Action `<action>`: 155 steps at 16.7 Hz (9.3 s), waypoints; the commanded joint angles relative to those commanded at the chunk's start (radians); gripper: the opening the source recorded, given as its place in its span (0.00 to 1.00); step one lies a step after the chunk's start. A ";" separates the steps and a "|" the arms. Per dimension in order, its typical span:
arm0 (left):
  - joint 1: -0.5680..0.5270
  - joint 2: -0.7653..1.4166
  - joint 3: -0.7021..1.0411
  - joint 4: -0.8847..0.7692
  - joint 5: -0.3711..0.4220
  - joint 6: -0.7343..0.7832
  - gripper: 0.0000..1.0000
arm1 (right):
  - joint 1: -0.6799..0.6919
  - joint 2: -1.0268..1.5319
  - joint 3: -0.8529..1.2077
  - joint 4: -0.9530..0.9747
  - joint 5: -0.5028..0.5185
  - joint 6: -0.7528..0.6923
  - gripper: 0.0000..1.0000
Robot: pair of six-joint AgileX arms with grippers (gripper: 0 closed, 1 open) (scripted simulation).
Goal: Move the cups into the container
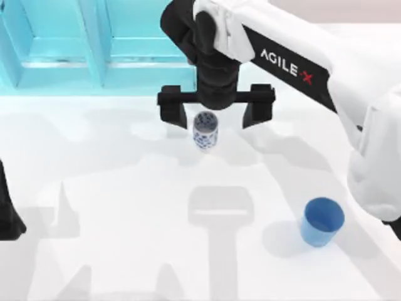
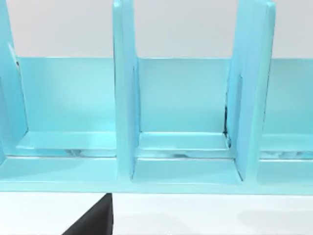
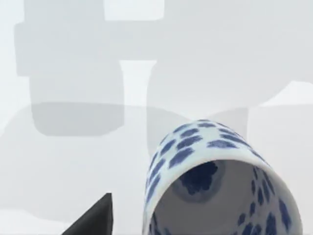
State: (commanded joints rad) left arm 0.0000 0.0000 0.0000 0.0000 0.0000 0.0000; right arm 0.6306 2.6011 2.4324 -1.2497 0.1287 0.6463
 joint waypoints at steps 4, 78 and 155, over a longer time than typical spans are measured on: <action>0.000 0.000 0.000 0.000 0.000 0.000 1.00 | -0.003 -0.013 -0.102 0.095 -0.001 -0.004 1.00; 0.000 0.000 0.000 0.000 0.000 0.000 1.00 | -1.305 -1.233 -1.317 0.084 -0.238 -1.304 0.00; 0.000 0.000 0.000 0.000 0.000 0.000 1.00 | -0.175 -0.925 -1.106 0.029 -0.129 -0.179 1.00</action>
State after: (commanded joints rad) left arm 0.0000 0.0000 0.0000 0.0000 0.0000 0.0000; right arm 0.4554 1.6758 1.3264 -1.2211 -0.0002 0.4669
